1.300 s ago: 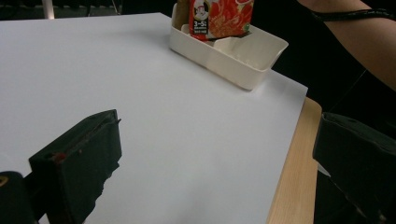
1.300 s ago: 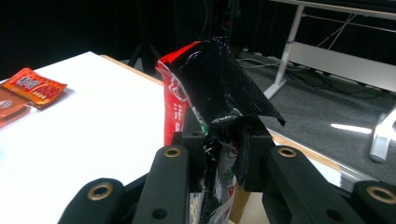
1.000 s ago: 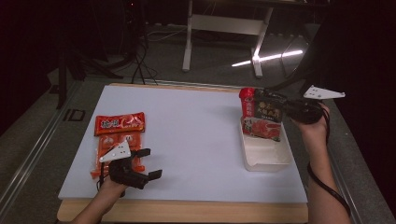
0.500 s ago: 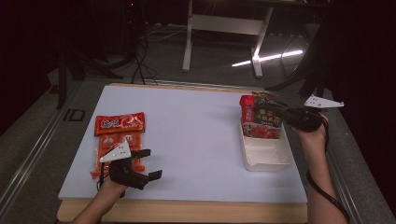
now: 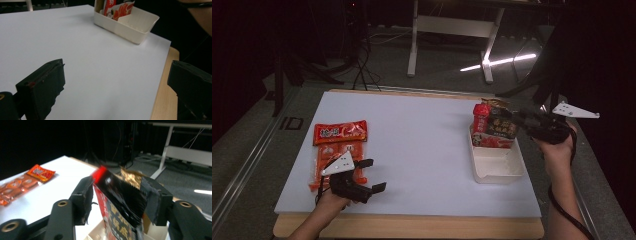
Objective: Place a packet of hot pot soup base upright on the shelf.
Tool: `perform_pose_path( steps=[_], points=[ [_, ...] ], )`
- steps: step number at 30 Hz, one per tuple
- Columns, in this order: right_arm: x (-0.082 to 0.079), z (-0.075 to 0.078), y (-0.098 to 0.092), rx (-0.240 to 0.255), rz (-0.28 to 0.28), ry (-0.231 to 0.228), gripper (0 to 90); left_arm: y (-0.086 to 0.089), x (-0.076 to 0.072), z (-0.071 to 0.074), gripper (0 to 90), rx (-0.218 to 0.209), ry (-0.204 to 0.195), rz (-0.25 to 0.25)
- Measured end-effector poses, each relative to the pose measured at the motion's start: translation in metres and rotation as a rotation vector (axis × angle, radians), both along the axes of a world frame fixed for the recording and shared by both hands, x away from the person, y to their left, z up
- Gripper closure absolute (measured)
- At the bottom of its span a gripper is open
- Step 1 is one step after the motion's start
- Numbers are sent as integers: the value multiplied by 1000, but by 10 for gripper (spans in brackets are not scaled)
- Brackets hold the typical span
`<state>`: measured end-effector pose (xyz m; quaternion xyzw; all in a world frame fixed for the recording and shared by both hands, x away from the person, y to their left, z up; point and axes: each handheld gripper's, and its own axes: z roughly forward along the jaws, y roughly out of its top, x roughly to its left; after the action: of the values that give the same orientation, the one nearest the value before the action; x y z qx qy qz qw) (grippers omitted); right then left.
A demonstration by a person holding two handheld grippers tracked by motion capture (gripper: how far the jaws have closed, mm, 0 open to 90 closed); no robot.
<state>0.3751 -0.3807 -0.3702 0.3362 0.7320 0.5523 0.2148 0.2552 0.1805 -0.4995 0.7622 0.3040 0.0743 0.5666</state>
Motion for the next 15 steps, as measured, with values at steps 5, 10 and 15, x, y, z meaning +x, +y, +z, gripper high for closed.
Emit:
perform_pose_path(
  steps=[5,10,15],
  points=[
    [-13,12,11,9,-12,-40,266,2,1,1,18,2,56,6],
    [-30,26,27,1,-41,-118,117,4,0,3,19,35,37,26],
    [-39,27,40,31,7,-103,108,7,0,5,39,38,36,22]
  ],
)
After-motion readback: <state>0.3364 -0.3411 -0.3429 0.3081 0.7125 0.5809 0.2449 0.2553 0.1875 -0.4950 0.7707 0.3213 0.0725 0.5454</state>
